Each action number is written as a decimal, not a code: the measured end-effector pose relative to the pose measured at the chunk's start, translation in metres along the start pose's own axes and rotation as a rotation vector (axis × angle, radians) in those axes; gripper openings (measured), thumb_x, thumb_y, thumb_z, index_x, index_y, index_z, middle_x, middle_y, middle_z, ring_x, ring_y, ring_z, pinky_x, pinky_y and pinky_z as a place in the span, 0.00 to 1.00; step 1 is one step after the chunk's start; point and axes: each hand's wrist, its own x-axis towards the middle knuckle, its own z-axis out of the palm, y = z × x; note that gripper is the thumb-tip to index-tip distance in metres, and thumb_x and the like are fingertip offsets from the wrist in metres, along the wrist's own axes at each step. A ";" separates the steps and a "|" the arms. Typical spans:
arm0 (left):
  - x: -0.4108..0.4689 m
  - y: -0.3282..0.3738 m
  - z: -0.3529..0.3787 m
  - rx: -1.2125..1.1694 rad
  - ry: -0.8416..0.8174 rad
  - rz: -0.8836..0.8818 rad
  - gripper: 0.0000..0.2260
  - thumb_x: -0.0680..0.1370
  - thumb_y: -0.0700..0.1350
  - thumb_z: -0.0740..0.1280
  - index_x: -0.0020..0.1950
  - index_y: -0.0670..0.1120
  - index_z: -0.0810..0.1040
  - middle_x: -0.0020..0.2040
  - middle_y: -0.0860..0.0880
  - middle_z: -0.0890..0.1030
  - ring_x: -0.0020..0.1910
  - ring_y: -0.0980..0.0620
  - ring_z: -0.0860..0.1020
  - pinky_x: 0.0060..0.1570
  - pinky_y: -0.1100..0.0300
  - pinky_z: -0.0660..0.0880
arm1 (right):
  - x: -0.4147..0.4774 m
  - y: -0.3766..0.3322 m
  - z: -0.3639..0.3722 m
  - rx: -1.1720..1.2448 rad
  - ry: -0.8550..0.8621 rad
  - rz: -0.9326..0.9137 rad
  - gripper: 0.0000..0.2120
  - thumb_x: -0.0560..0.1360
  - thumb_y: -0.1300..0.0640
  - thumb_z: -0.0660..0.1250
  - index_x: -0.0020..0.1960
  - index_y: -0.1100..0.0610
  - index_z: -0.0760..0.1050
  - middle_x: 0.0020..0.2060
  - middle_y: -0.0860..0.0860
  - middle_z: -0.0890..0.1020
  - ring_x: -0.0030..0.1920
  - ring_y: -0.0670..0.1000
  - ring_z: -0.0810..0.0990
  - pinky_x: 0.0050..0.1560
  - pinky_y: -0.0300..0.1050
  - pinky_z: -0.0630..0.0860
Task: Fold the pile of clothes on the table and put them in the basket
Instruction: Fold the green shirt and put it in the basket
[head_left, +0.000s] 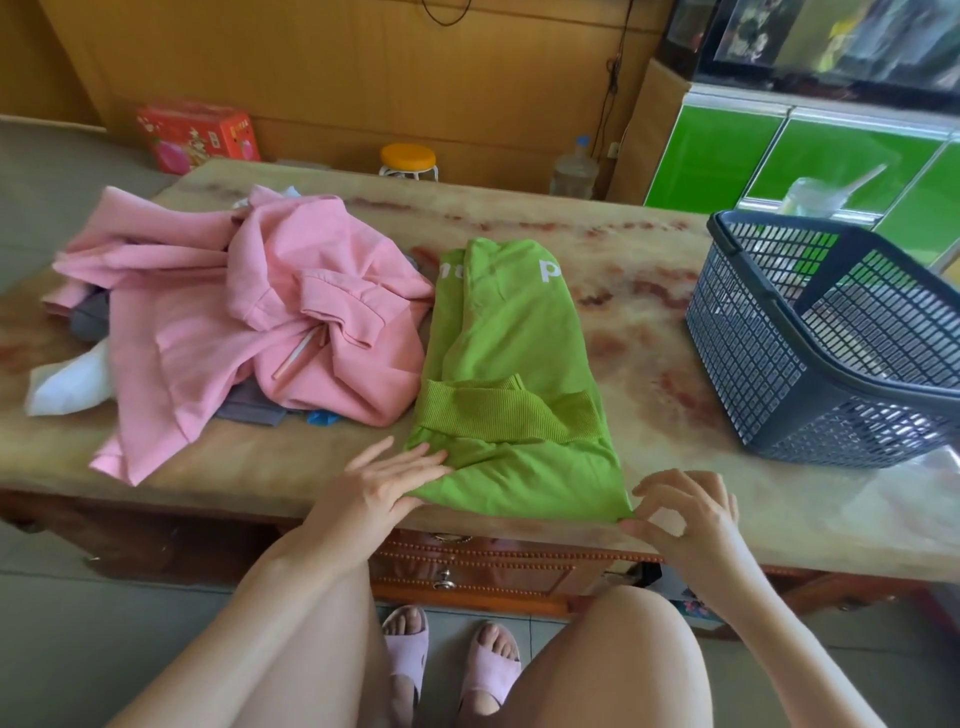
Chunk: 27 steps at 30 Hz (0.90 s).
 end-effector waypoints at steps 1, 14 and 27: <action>-0.003 -0.001 0.003 0.002 -0.023 -0.008 0.19 0.70 0.44 0.67 0.61 0.47 0.79 0.62 0.53 0.78 0.63 0.57 0.74 0.69 0.64 0.57 | -0.002 0.002 0.004 0.035 -0.039 0.060 0.11 0.64 0.41 0.73 0.34 0.46 0.74 0.46 0.36 0.77 0.52 0.46 0.63 0.58 0.55 0.64; 0.007 -0.006 0.005 -0.033 -0.122 -0.041 0.36 0.66 0.59 0.73 0.72 0.56 0.65 0.70 0.58 0.66 0.65 0.56 0.68 0.67 0.60 0.60 | 0.025 -0.013 0.010 0.001 -0.242 -0.324 0.44 0.62 0.38 0.71 0.72 0.34 0.52 0.68 0.40 0.66 0.68 0.25 0.46 0.72 0.33 0.40; 0.023 -0.011 0.000 -0.192 0.114 -0.123 0.25 0.74 0.65 0.61 0.56 0.47 0.82 0.53 0.54 0.81 0.52 0.56 0.76 0.59 0.60 0.68 | 0.043 -0.006 0.012 0.144 -0.148 -0.155 0.32 0.69 0.28 0.55 0.61 0.48 0.76 0.57 0.35 0.75 0.68 0.36 0.59 0.72 0.44 0.55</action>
